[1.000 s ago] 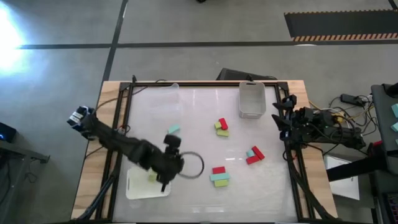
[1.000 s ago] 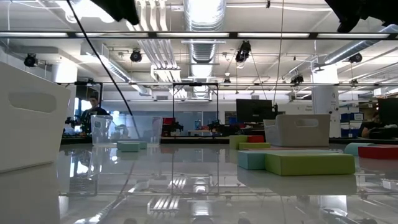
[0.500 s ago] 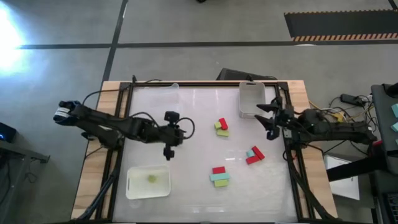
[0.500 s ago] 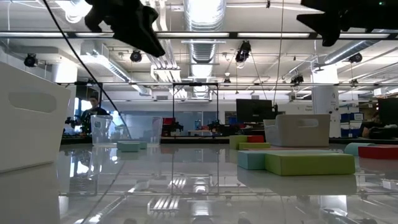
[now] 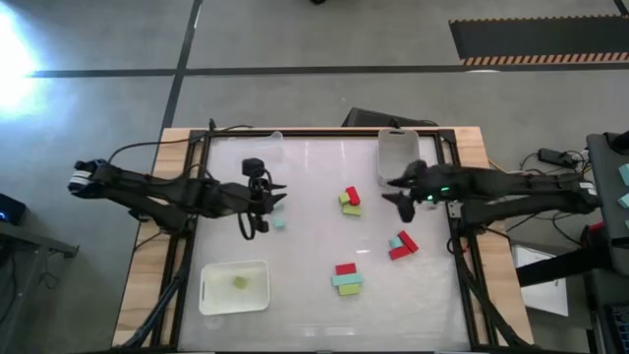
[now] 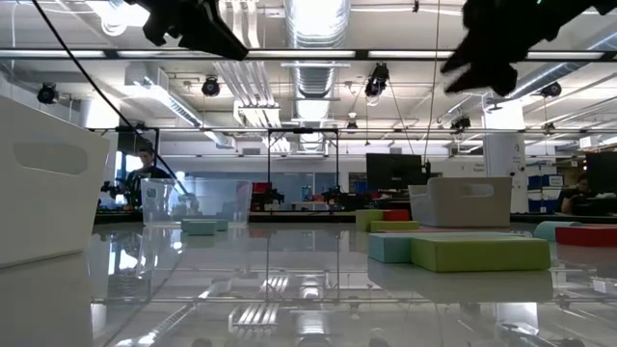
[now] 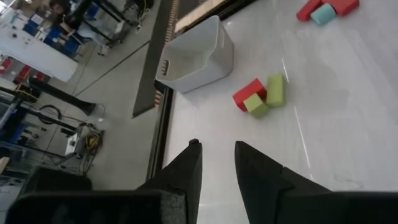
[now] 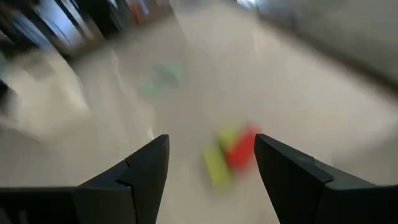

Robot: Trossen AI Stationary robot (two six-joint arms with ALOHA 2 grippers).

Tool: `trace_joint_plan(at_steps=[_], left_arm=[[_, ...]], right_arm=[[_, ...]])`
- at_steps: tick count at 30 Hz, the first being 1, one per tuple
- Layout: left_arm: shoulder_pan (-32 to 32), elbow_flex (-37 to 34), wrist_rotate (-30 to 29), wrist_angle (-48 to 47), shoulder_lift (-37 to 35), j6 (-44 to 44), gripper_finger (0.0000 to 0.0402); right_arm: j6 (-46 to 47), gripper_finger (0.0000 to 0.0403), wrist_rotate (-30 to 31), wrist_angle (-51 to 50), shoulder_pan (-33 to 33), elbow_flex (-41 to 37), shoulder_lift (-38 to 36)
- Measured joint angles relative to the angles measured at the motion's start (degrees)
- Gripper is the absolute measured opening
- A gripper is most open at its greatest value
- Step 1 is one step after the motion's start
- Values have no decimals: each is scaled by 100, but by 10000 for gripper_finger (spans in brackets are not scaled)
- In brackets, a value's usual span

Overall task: Sort & place blocks by color
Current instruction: Put the top right red block into the gray bin

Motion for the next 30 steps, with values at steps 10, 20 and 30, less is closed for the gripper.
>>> trace_joint_plan(at_steps=[10, 20, 30], left_arm=[[4, -248, -3, 245, -156, -3, 79], [4, -251, -19, 298, -55, -142, 79], [4, -251, -30, 379, -56, -154, 79]], right_arm=[[2919, 226, -1719, -2525, 384, 488, 1288], [3696, 226, -2061, -3306, 992, 488, 2363], [3104, 226, -1705, -3125, 984, 466, 3125]])
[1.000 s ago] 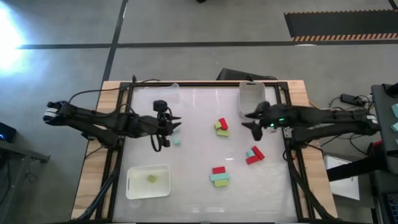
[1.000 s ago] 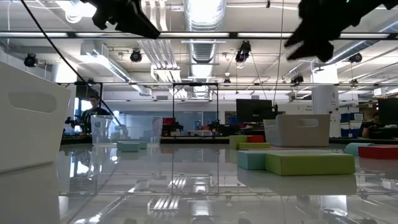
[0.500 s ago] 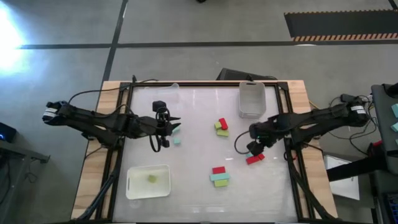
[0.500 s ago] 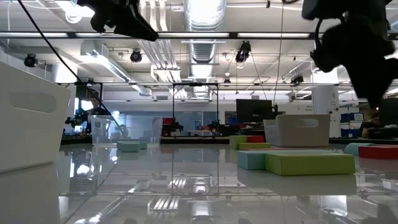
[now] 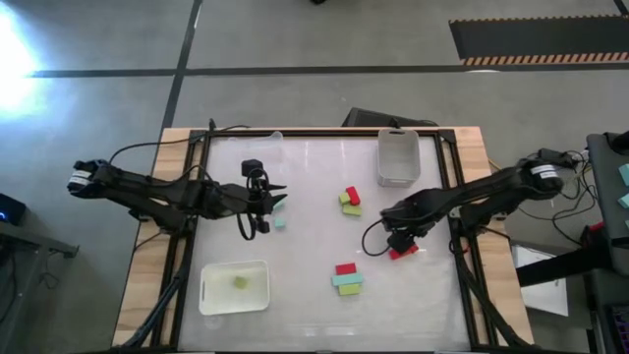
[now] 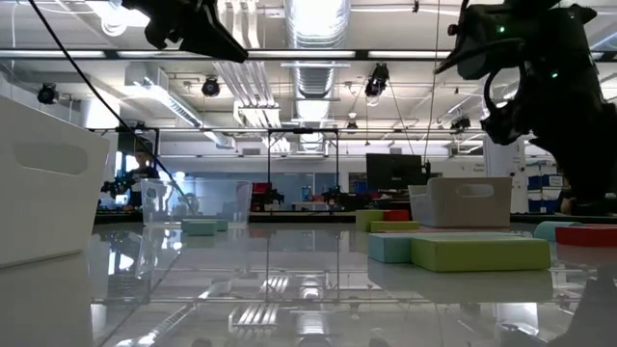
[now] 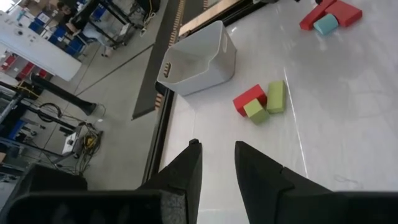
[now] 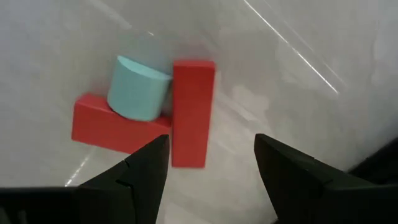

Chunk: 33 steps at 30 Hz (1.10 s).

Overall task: Sort & place blocks by color
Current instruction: Put the top right red block into the gray bin

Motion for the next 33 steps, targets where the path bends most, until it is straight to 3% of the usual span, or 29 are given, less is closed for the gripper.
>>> trace_joint_plan(at_steps=[8, 20, 33], left_arm=[[0, 0, 0, -10, 3, -2, 79], [0, -6, 0, -19, 3, -22, 79], [0, -59, 1, -11, 3, -22, 79]], right_arm=[[-58, 226, 442, 491, 0, -30, 357], [-234, 222, 593, 715, 0, -74, 951], [-248, 122, 646, 877, 2, -72, 979]])
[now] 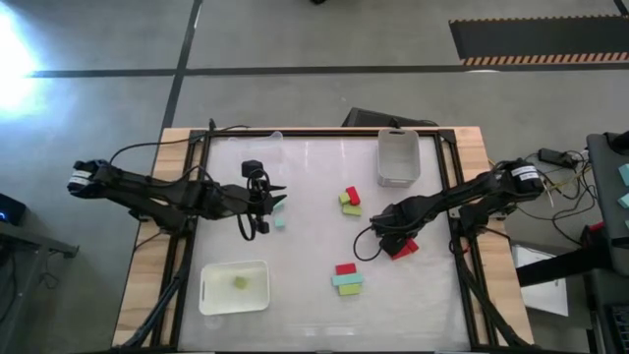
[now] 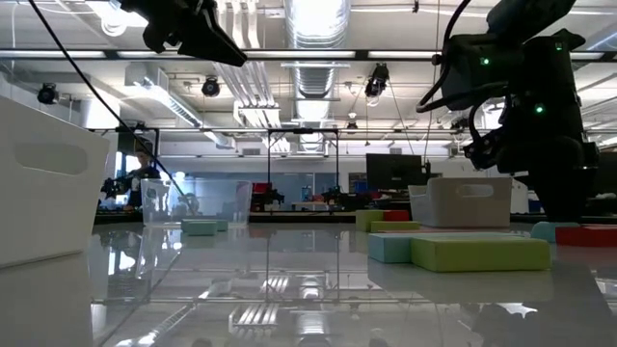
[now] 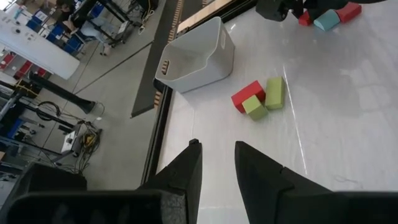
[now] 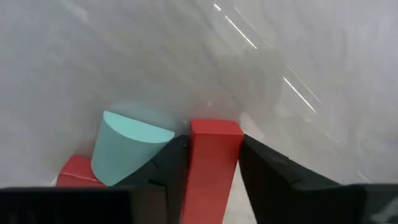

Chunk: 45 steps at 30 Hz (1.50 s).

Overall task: Sort & place blocks by color
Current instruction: Put the top right red block into the gray bin

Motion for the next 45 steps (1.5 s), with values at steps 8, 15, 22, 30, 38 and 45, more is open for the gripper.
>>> trace_joint_plan(at_steps=[8, 15, 22, 30, 38, 45], left_arm=[[-1, 0, 1, 0, 0, 0, 79], [0, 0, 1, 5, 0, 0, 79], [0, 0, 1, 16, 0, 0, 79], [0, -2, 3, 35, 0, 2, 79], [0, -2, 3, 34, 0, 3, 79], [0, -2, 3, 31, 0, 4, 79]], right_arm=[[38, 90, 104, -1, -4, -2, -27], [26, 90, 185, -876, -120, 367, -183], [-387, 91, 449, -1798, -670, 1543, -376], [-1690, 92, 533, -1967, -2204, 2995, -334], [-3014, 93, 495, -1916, -4276, 3462, 149], [-3681, 93, 451, -1234, -5371, 3438, 1012]])
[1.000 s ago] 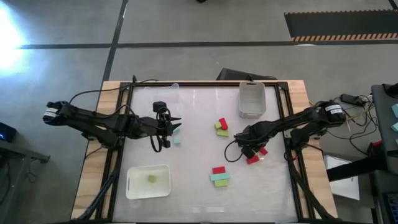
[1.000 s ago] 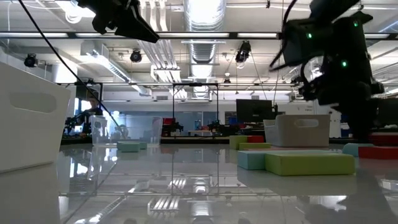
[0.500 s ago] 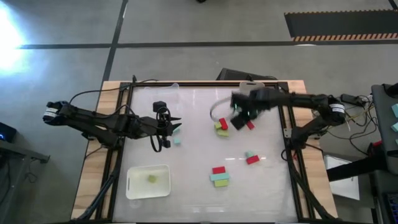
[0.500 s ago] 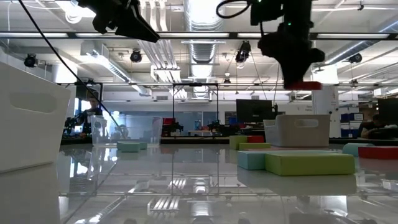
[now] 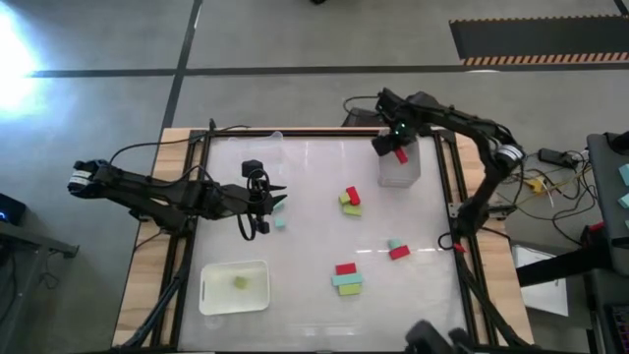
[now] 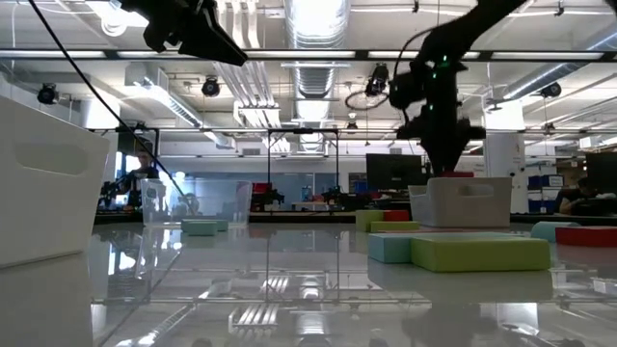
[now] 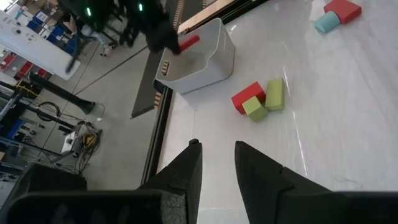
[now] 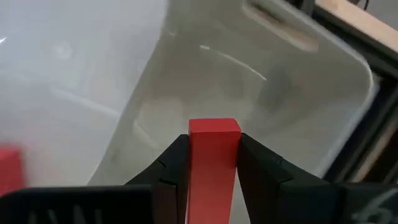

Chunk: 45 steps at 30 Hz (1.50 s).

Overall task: Sort & place blocks by color
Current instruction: Put the top right red block into the gray bin, then put the top left blue block into the transparent bin

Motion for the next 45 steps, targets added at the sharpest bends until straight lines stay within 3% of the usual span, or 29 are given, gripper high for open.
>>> trace_joint_plan(at_steps=[3, 10, 22, 27, 33, 45], left_arm=[[0, 0, 0, 0, 0, 0, 79], [0, -1, 0, -4, 0, -82, 79], [7, -111, 0, 0, 2, -129, 79], [7, -111, 1, 4, 2, -138, 79], [7, -111, 1, 17, 2, -274, 79], [7, -119, 0, 20, 2, -455, 79]], right_arm=[[-112, 93, -259, 262, -124, 0, 422], [-252, 94, -220, 317, -130, -7, 1115], [-391, 172, -198, 433, -130, -2, 878], [-383, 181, -198, 412, -46, -4, 382], [-309, 171, -196, 501, 516, -163, -506], [-68, 132, 276, 1886, 2058, -1763, -2436]])
